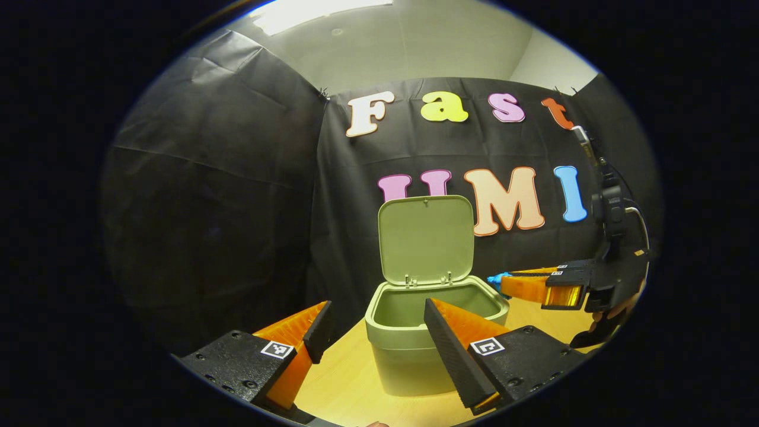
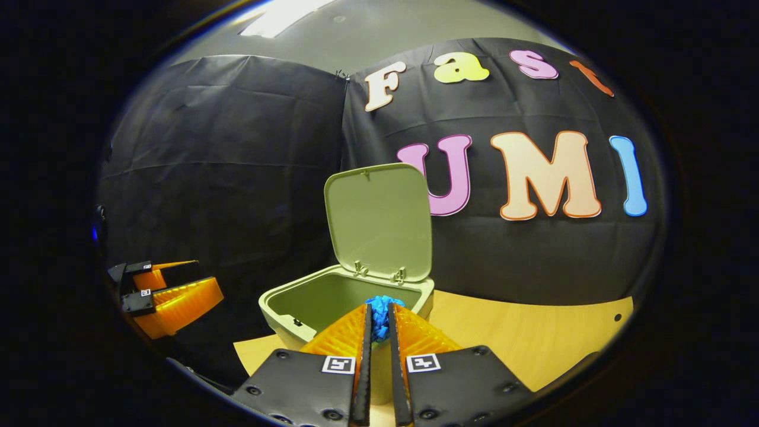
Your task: Press the lid of the desktop garbage bin to open it, pick up the crumpled paper on the desktop and throw it into the bin, then pick up the pop can on the desktop and drop it into the bin, and finally close the garbage bin lid.
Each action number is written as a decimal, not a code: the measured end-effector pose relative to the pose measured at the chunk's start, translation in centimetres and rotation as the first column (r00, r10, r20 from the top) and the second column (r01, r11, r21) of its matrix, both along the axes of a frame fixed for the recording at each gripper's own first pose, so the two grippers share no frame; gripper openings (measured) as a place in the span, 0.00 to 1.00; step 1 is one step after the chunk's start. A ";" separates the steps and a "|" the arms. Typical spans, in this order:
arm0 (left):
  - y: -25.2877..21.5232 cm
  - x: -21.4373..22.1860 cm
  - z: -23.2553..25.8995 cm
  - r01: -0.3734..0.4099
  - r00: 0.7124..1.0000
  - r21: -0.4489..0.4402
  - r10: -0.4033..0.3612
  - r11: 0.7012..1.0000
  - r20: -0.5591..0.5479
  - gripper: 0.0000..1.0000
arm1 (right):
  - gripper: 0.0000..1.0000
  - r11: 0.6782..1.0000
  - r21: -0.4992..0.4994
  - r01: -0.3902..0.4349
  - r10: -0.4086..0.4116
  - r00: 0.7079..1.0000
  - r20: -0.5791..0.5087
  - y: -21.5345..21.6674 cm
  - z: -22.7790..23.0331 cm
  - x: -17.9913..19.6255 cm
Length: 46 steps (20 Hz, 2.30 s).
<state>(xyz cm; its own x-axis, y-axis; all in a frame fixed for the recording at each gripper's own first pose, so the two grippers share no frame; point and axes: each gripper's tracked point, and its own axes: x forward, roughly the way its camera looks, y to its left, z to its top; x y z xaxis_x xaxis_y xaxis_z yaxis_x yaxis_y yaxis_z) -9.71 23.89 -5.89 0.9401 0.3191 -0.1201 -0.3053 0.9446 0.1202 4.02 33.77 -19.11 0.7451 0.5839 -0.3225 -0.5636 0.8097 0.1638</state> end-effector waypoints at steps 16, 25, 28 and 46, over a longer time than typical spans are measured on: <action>-8.2 5.9 0.4 0.171 0.985 -0.039 -0.169 0.984 0.045 0.92 | 0.96 0.980 -0.054 0.191 -0.186 0.979 0.083 -12.3 2.5 2.2; -17.7 8.3 -1.0 0.300 0.954 -0.073 -0.298 0.951 0.029 0.92 | 0.96 0.918 -0.119 0.377 -0.366 0.925 0.107 -27.1 2.8 1.5; -20.5 8.8 -2.0 0.337 0.941 -0.086 -0.337 0.938 0.013 0.96 | 0.96 0.892 -0.137 0.431 -0.419 0.902 0.106 -31.5 2.6 0.8; -32.2 7.0 -16.8 0.406 0.853 -0.267 -0.467 0.874 -0.231 0.93 | 0.96 0.795 -0.240 0.557 -0.555 0.828 0.084 -46.6 1.5 -5.0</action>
